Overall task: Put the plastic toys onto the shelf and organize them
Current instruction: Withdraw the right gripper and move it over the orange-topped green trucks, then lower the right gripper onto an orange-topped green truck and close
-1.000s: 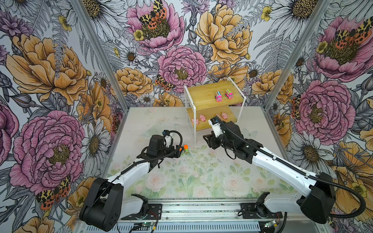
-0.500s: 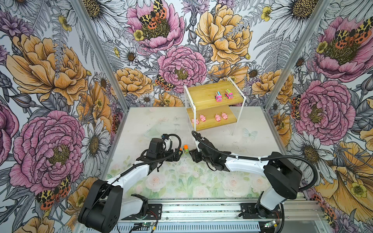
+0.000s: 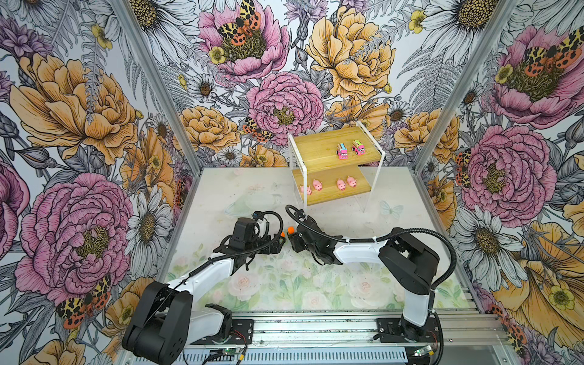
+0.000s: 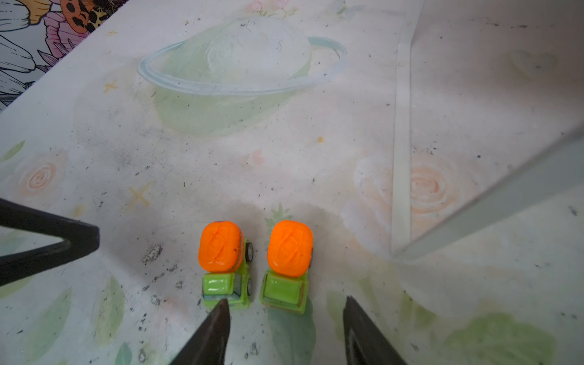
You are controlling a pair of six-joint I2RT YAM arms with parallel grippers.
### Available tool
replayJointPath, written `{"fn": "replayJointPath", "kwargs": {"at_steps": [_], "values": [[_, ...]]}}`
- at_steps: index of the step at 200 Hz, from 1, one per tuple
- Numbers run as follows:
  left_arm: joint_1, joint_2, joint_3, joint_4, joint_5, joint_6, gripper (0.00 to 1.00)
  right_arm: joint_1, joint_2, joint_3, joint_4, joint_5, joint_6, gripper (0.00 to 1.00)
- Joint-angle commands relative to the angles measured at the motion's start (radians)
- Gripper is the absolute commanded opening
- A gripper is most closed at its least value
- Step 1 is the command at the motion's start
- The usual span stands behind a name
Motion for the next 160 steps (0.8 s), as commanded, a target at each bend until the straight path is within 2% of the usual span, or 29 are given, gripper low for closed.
{"fn": "replayJointPath", "kwargs": {"at_steps": [1, 160], "values": [[0.005, -0.016, -0.016, 0.008, -0.024, -0.009, 0.99, -0.011, 0.036, 0.031, 0.05, 0.022, 0.021, 0.58], [0.011, -0.004, -0.016, 0.017, -0.024, -0.013, 0.99, -0.03, 0.174, 0.146, 0.027, -0.02, 0.0, 0.57]]}}
